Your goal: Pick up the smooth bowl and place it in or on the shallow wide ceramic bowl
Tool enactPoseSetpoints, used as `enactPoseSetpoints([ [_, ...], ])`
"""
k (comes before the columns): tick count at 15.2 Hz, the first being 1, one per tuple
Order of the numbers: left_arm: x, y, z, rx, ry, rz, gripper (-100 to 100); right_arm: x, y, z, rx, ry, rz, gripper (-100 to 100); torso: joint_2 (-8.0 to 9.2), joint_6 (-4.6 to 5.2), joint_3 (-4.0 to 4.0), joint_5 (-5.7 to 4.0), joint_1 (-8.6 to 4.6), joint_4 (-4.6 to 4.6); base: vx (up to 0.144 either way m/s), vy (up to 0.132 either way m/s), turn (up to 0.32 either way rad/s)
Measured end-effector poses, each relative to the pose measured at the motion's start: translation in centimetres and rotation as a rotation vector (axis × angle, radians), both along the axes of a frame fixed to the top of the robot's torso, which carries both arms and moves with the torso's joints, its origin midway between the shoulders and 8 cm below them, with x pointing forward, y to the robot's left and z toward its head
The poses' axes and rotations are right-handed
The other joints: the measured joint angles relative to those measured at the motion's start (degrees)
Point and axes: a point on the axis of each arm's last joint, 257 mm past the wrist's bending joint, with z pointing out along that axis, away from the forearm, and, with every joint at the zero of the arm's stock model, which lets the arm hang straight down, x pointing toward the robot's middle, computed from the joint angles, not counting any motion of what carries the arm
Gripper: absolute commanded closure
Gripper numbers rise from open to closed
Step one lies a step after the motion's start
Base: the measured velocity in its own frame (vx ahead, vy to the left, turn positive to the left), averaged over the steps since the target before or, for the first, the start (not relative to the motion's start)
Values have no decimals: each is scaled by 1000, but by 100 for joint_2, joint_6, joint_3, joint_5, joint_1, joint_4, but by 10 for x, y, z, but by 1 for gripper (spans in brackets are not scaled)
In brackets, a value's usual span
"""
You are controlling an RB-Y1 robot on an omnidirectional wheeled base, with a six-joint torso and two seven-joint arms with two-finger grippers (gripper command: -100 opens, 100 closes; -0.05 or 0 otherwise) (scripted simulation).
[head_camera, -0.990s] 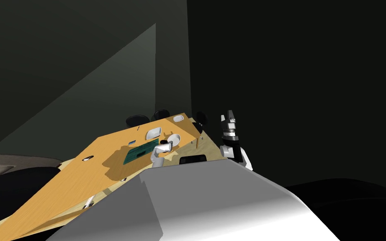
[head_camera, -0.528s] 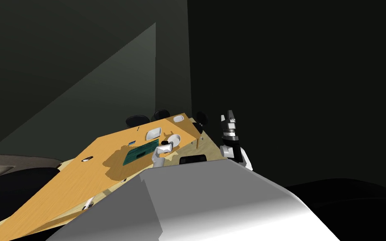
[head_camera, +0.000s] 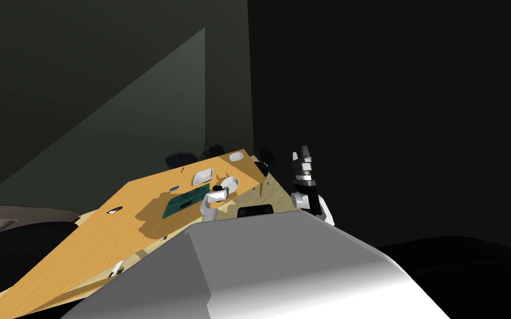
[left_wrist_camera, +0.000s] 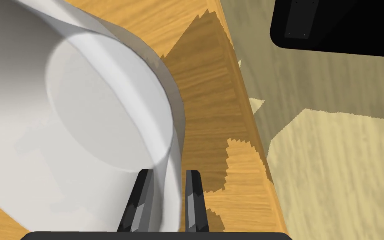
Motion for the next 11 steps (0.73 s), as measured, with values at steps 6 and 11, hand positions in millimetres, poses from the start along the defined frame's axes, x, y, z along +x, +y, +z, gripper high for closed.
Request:
enactPoseSetpoints([
  [6, 2, 34, 7, 52, 11, 9, 100, 0, 0, 0, 0, 0, 0, 0, 17, -11, 11, -1, 37, 5, -41, 33, -19],
  [11, 4, 82, 10, 106, 29, 38, 100, 0, 0, 0, 0, 0, 0, 0, 14, -10, 9, -4, 55, 5, -54, 99, -62],
])
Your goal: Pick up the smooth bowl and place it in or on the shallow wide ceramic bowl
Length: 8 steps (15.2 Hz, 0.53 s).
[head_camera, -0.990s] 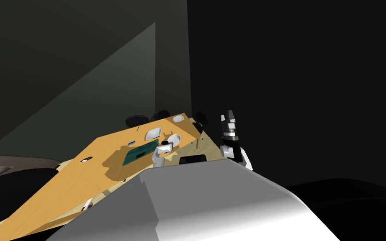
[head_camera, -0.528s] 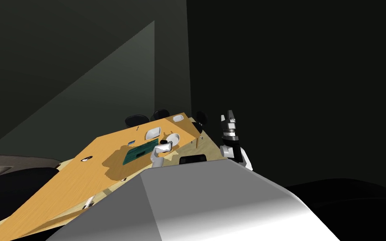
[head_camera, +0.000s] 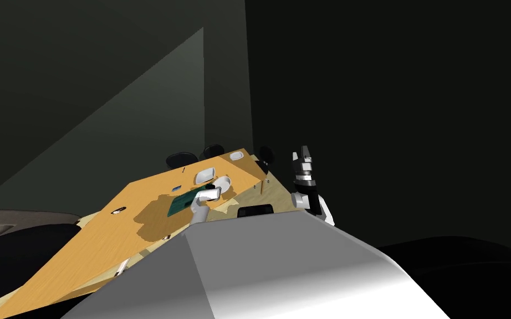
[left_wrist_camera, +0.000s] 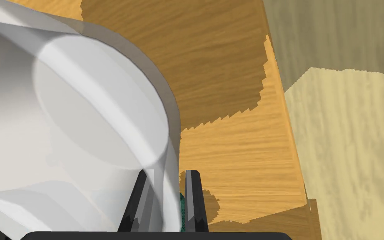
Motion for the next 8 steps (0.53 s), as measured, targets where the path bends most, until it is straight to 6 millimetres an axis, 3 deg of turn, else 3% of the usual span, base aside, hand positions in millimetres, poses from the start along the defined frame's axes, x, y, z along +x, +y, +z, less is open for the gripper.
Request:
enactPoseSetpoints([
  [8, 12, 61, 9, 44, 26, 68, 100, 0, 0, 0, 0, 0, 0, 0, -4, -6, -5, 0, 18, -7, -69, 114, -101],
])
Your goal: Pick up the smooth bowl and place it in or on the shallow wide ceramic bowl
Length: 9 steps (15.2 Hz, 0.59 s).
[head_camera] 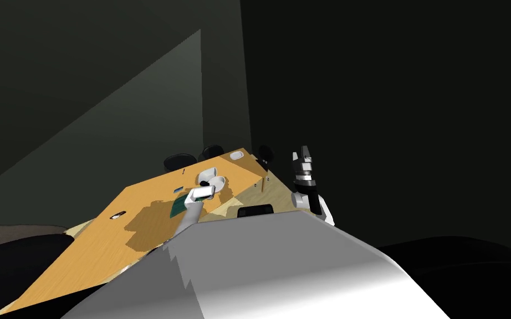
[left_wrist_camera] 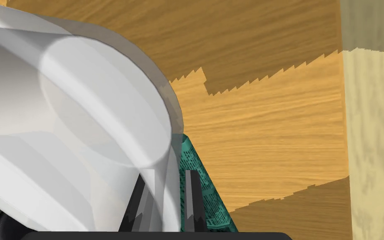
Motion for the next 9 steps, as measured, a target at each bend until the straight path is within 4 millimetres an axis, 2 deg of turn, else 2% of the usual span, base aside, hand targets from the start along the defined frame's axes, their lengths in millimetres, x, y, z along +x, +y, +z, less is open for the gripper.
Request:
enactPoseSetpoints([
  [5, 8, 27, 5, 8, 11, 41, 100, 0, 0, 0, 0, 0, 0, 0, -8, 6, -1, -5, -7, 5, -58, 78, -107],
  [9, 15, 42, 8, -1, 19, 72, 100, 0, 0, 0, 0, 0, 0, 0, -39, -6, -12, -17, 58, 15, -69, 99, -140],
])
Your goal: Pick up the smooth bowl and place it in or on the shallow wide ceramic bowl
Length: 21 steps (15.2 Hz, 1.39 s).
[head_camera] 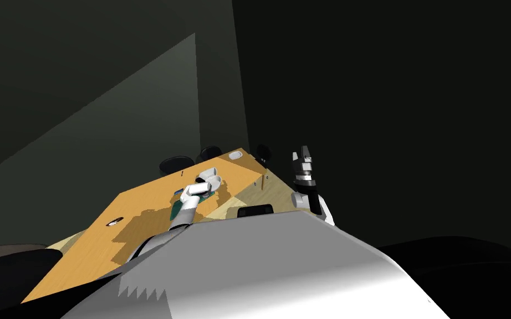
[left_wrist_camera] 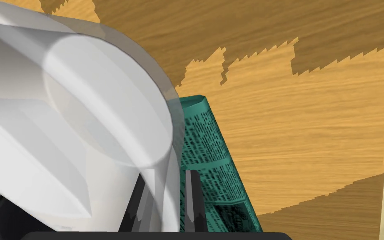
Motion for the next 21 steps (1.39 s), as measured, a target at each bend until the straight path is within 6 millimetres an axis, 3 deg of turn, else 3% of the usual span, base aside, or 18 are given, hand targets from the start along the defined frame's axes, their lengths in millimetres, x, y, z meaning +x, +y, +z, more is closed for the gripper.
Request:
enactPoseSetpoints([
  [7, 23, 43, 21, -18, -7, 101, 100, 0, 0, 0, 0, 0, 0, 0, -64, 4, -19, -12, 121, 27, -103, 146, -199],
  [21, 54, 85, 67, -74, -50, 237, 100, 0, 0, 0, 0, 0, 0, 0, -181, 19, -56, -56, 153, 67, -61, 76, -133],
])
